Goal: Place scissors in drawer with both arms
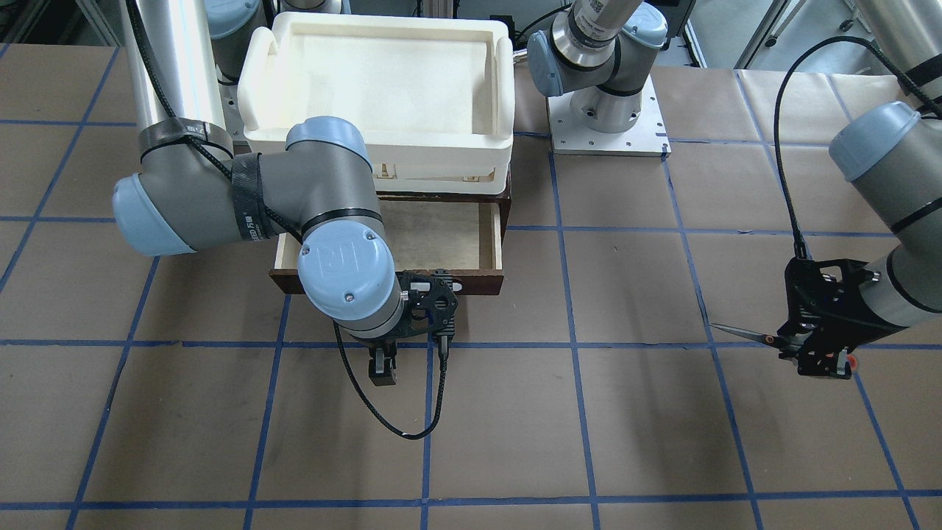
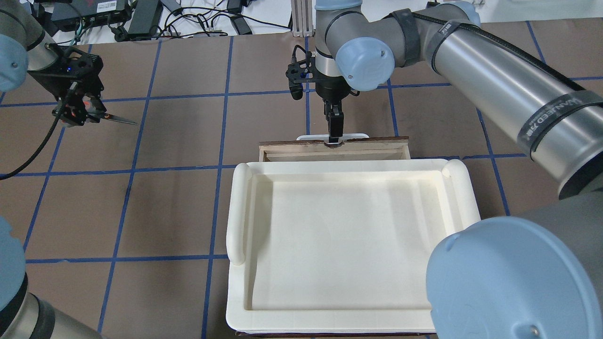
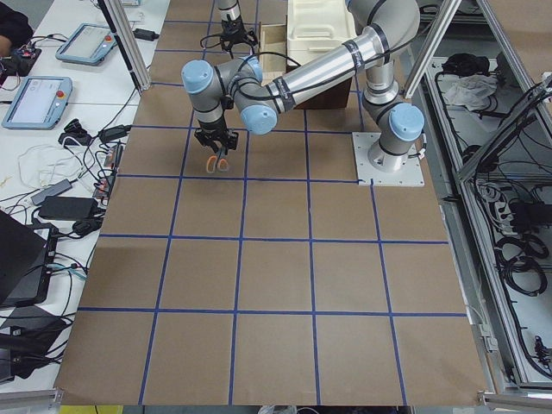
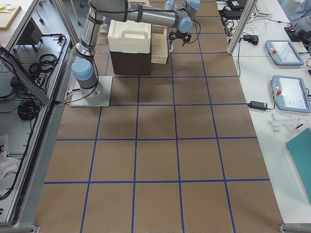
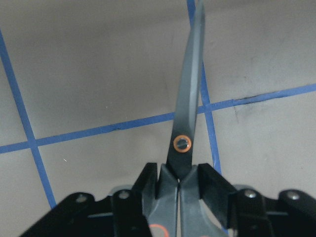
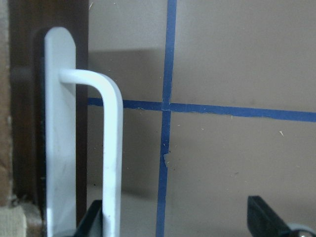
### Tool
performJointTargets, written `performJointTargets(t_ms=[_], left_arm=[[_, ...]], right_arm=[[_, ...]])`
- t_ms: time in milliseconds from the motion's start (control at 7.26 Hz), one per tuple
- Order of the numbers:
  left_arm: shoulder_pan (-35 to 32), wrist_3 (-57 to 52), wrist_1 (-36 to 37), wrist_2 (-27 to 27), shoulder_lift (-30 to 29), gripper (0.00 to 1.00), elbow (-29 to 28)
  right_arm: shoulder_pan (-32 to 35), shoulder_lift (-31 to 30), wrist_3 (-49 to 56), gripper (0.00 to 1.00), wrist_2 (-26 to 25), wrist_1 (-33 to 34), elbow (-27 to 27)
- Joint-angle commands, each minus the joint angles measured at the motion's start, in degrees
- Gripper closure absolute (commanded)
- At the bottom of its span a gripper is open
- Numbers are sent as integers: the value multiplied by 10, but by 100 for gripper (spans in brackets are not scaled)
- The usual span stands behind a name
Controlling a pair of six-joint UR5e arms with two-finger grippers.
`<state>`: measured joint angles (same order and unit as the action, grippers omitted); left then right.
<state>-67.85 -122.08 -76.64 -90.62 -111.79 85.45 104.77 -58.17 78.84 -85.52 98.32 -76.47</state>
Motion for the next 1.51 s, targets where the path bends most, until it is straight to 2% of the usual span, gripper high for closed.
performJointTargets(t_ms=[0, 1377], left_arm=[[0, 0, 0, 0, 0, 100, 2], [0, -3, 0, 0, -2, 100, 2]], right_arm=[[-3, 3, 0, 0, 0, 12, 11], [-11, 14, 8, 0, -1, 73, 18]])
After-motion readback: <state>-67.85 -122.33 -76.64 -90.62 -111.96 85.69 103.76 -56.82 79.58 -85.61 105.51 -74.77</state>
